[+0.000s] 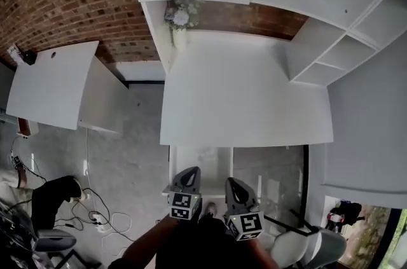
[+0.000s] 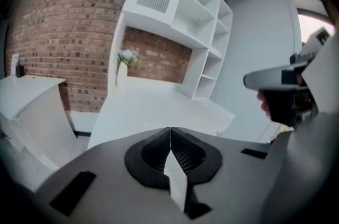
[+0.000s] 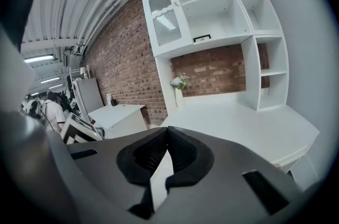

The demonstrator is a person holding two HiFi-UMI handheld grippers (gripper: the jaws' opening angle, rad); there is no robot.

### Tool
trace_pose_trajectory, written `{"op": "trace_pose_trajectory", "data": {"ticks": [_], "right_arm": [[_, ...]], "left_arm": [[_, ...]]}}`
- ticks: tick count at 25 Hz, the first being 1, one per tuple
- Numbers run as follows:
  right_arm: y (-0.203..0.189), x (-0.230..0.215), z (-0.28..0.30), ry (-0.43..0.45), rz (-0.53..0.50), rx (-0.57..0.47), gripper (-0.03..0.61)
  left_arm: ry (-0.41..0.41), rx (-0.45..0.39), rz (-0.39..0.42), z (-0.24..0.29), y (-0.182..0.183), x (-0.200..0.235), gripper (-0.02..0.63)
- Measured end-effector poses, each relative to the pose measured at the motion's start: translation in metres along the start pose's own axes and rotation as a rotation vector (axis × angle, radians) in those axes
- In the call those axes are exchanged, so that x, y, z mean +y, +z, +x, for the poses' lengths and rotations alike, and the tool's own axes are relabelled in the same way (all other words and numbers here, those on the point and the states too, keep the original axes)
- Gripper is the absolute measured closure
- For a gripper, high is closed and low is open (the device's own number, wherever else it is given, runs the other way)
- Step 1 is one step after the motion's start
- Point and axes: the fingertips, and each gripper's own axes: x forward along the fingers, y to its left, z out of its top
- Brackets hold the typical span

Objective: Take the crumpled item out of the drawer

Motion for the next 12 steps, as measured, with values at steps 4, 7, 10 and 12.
{"op": "trace_pose_trajectory", "data": {"ticks": [4,7,10,12], "right_arm": [[-0.007,-0.007,0.034,-0.001,0.035,0.033,0.565],[-0.014,-0.014,0.050,-0.002,0.044,0.043,0.565],[-0.021,-0.022,0.060,-0.006,0.055,0.055,0.565],[-0.027,-0.030,0.065,-0.015,0.071,0.072,0.565]], "left_arm": [[-0.048,0.167,-0.040,0.064,-0.060,0.014,0.586],[-0.088,0.284,-0.063,0.101,-0.103,0.017,0.531],[-0.086,0.391,-0.073,0.130,-0.143,0.022,0.493],[-0.068,0.463,-0.076,0.147,-0.172,0.026,0.476]]}}
